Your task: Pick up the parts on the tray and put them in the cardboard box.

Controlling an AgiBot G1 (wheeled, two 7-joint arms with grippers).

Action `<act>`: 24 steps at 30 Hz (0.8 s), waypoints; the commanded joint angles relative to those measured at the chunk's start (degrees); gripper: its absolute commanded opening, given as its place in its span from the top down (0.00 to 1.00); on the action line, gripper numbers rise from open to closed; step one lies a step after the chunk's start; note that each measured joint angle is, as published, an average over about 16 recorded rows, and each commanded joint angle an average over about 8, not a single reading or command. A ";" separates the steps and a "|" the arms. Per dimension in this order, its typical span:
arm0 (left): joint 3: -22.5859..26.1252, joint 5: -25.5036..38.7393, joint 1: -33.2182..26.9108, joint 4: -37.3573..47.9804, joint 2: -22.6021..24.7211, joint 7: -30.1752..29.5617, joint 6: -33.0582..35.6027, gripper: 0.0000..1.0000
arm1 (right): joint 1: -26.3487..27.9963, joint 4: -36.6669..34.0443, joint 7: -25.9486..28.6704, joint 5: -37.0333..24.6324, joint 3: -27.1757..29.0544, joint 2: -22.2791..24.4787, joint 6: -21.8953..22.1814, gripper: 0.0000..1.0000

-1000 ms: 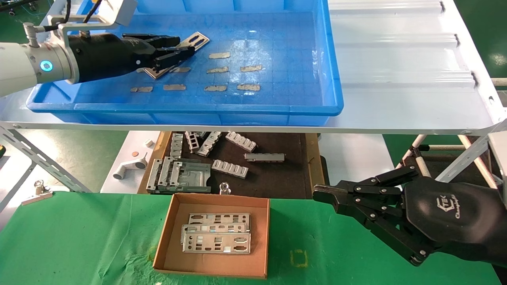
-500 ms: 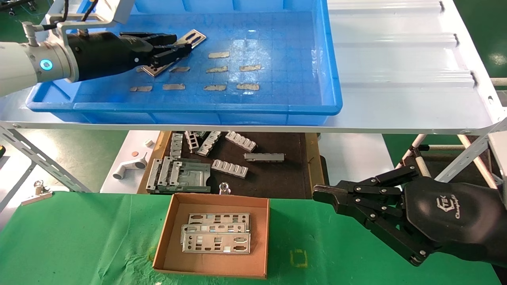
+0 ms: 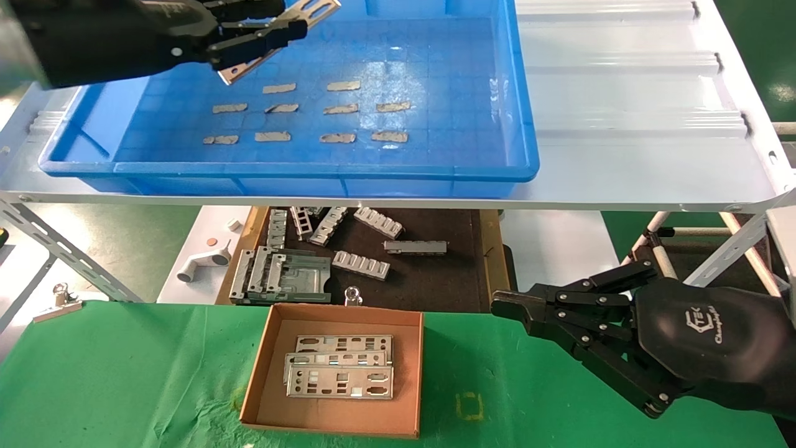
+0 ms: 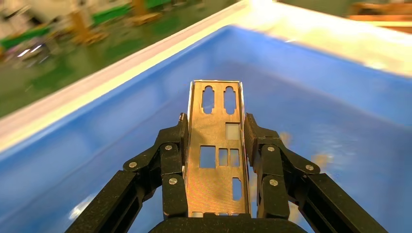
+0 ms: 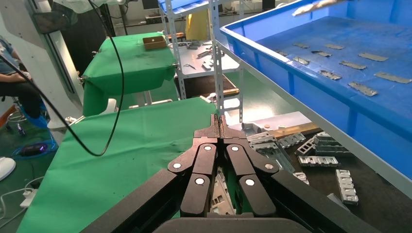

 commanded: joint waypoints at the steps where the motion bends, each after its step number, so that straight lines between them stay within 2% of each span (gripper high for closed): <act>1: 0.02 -0.01 -0.63 -0.73 -1.07 0.98 4.51 1.00 | 0.00 0.00 0.00 0.00 0.00 0.00 0.00 1.00; 7: 0.91 -0.96 -0.06 -5.42 -3.63 4.44 12.40 1.00 | 0.00 0.00 0.00 0.00 0.00 0.00 0.00 1.00; 12: 3.23 -6.48 3.91 -16.52 -7.47 3.27 13.38 1.00 | 0.00 0.00 0.00 0.00 0.00 0.00 0.00 1.00; 19: 10.79 -19.00 11.75 -38.99 -16.59 -2.12 13.03 1.00 | 0.00 0.00 0.00 0.00 0.00 0.00 0.00 1.00; 24: 17.01 -21.62 15.57 -48.58 -21.02 -1.25 12.16 1.00 | 0.00 0.00 0.00 0.00 0.00 0.00 0.00 1.00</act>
